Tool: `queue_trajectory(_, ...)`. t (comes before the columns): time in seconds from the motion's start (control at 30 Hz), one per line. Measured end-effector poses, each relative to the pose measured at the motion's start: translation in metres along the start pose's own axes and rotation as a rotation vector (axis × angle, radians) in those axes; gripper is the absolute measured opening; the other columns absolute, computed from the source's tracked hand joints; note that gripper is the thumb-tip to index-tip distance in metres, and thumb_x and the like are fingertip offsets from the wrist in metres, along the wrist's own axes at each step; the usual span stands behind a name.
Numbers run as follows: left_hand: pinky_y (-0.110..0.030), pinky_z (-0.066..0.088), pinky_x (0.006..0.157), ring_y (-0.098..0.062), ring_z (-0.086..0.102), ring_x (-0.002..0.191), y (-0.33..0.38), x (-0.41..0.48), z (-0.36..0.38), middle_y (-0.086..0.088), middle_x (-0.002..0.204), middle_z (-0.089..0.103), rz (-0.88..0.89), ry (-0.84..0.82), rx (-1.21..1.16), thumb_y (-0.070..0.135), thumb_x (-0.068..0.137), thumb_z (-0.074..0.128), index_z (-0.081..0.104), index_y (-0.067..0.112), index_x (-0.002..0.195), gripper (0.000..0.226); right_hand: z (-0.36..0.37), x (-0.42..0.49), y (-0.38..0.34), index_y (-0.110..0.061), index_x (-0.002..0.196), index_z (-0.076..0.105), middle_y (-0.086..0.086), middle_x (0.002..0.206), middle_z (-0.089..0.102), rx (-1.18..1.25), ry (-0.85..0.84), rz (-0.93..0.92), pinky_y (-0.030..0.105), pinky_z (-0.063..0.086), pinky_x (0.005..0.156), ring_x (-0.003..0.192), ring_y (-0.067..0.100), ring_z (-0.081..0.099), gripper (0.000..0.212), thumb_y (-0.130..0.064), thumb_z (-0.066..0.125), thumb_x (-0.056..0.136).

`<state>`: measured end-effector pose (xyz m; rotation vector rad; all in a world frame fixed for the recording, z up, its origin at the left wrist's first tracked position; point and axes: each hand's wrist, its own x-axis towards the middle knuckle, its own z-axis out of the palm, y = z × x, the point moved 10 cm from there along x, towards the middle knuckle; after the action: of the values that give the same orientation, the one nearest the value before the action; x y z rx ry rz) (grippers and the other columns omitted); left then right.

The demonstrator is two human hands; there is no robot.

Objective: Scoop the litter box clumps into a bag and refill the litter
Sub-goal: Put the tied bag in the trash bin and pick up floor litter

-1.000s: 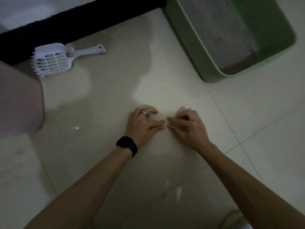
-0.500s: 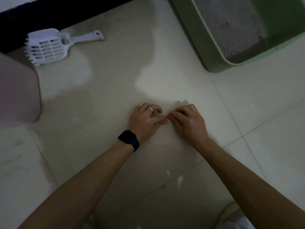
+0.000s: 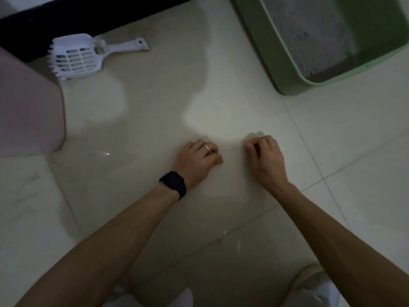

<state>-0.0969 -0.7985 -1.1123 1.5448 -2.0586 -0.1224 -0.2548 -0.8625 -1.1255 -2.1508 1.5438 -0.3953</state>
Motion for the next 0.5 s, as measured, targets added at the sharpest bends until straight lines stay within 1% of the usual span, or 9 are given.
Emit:
queue_trajectory(0.1,-0.033,0.040,0.061,-0.020,0.054,0.074,0.005,0.001,-0.002,-0.001,0.086,0.067,0.025,-0.012,0.000,0.019,0.082,0.079,0.072,0.017,0.075,0.010,0.001,-0.003,-0.002,-0.006,0.095,0.067,0.010,0.095,0.061,0.002,-0.025,-0.003,0.031,0.042,0.081,0.092,0.027,0.055,0.016,-0.020,0.060,0.097)
queue_trajectory(0.2,-0.032,0.042,0.060,-0.023,0.059,0.071,0.011,0.002,-0.002,-0.004,0.088,0.067,0.111,-0.037,0.078,0.023,0.088,0.072,0.070,0.013,0.076,0.016,0.008,-0.002,-0.013,-0.005,0.095,0.069,0.010,0.094,0.062,-0.004,-0.033,-0.035,0.026,0.040,0.080,0.091,0.027,0.056,0.016,-0.020,0.063,0.096)
queue_trajectory(0.27,-0.032,0.045,0.060,-0.024,0.060,0.072,0.016,0.002,0.000,-0.005,0.090,0.068,0.158,-0.056,0.163,0.028,0.092,0.066,0.068,0.012,0.076,0.023,0.012,-0.001,-0.018,-0.005,0.096,0.070,0.010,0.094,0.062,-0.012,-0.031,-0.042,0.028,0.042,0.079,0.091,0.026,0.056,0.017,-0.021,0.063,0.096)
queue_trajectory(0.3,-0.032,0.046,0.060,-0.024,0.061,0.072,0.016,0.004,0.000,-0.005,0.089,0.068,0.155,-0.053,0.186,0.029,0.091,0.066,0.068,0.012,0.075,0.024,0.013,0.000,-0.019,-0.005,0.096,0.070,0.010,0.094,0.062,-0.014,-0.024,-0.040,0.030,0.043,0.079,0.091,0.026,0.056,0.018,-0.021,0.063,0.096)
queue_trajectory(0.37,-0.031,0.046,0.061,-0.025,0.061,0.072,0.005,0.009,-0.008,-0.004,0.087,0.068,0.067,-0.019,0.184,0.029,0.086,0.073,0.069,0.014,0.072,0.021,0.012,0.000,-0.022,-0.006,0.094,0.070,0.009,0.092,0.061,-0.006,0.000,-0.038,0.030,0.043,0.077,0.089,0.026,0.056,0.016,-0.021,0.064,0.095)
queue_trajectory(0.43,-0.032,0.046,0.062,-0.027,0.063,0.073,-0.016,0.012,-0.020,-0.003,0.085,0.068,-0.103,0.046,0.144,0.026,0.080,0.080,0.072,0.014,0.071,0.017,0.015,-0.003,-0.026,-0.006,0.091,0.069,0.009,0.089,0.061,-0.002,0.001,-0.046,0.031,0.043,0.075,0.087,0.027,0.056,0.015,-0.020,0.065,0.094)
queue_trajectory(0.5,-0.033,0.047,0.064,-0.029,0.063,0.075,-0.032,0.012,-0.027,-0.004,0.084,0.068,-0.210,0.079,0.095,0.025,0.077,0.082,0.074,0.015,0.071,0.014,0.019,-0.008,-0.029,-0.005,0.089,0.069,0.010,0.088,0.060,-0.010,-0.007,-0.063,0.033,0.045,0.075,0.087,0.027,0.055,0.016,-0.020,0.066,0.093)
